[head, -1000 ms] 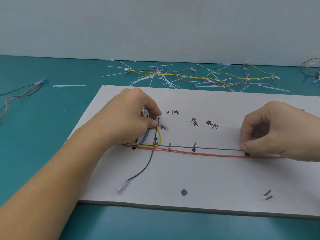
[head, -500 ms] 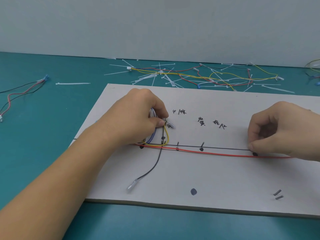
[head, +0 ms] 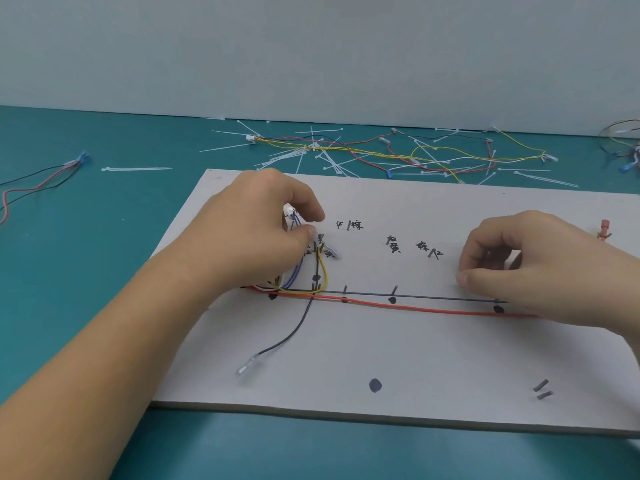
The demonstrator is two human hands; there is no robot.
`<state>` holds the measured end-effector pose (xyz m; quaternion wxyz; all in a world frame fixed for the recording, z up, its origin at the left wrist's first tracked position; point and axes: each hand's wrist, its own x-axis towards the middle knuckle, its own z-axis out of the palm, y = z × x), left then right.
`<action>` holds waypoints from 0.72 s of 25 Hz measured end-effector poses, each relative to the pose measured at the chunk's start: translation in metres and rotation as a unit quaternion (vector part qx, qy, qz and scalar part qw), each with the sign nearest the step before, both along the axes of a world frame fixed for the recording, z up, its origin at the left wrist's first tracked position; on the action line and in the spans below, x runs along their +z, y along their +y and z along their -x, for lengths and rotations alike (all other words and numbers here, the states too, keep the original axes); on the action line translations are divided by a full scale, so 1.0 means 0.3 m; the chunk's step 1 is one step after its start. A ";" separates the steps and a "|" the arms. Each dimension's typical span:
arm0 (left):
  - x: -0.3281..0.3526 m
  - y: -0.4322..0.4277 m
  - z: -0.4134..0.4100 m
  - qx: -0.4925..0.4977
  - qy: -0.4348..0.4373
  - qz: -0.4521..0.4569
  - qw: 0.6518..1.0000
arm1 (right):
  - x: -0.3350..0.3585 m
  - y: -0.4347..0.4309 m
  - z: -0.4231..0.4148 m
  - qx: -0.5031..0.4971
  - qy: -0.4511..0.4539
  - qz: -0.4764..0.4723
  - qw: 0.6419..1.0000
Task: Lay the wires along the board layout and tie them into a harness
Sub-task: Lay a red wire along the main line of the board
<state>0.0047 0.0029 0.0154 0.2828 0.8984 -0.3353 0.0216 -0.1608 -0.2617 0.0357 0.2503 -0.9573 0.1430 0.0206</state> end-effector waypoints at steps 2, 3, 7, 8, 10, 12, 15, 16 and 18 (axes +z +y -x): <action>0.000 -0.002 0.001 -0.010 0.008 -0.006 1.000 | -0.010 0.011 -0.004 0.019 -0.024 -0.003 1.000; -0.004 -0.007 0.003 -0.016 0.012 -0.019 1.000 | -0.016 0.017 -0.004 0.033 -0.039 -0.005 0.999; -0.005 -0.010 -0.001 -0.020 0.019 -0.037 0.999 | -0.034 0.087 -0.004 0.122 -0.093 -0.061 0.986; -0.002 -0.011 -0.001 -0.020 0.020 -0.036 0.999 | -0.042 0.109 -0.002 0.149 -0.092 -0.066 0.982; 0.000 -0.017 0.011 -0.022 0.020 -0.035 0.999 | -0.061 0.146 -0.006 0.191 -0.072 -0.048 0.978; 0.011 0.002 0.011 -0.025 0.031 -0.031 0.999 | -0.074 0.161 -0.010 0.199 -0.065 -0.042 0.977; 0.098 0.112 -0.099 0.008 0.061 -0.056 0.997 | -0.075 0.152 -0.008 0.184 -0.081 -0.050 0.978; 0.121 0.165 -0.176 0.046 0.069 -0.064 0.994 | -0.075 0.146 -0.009 0.182 -0.085 -0.041 0.979; 0.131 0.291 -0.341 0.198 0.044 -0.088 0.975 | -0.079 0.140 -0.012 0.186 -0.077 -0.020 0.979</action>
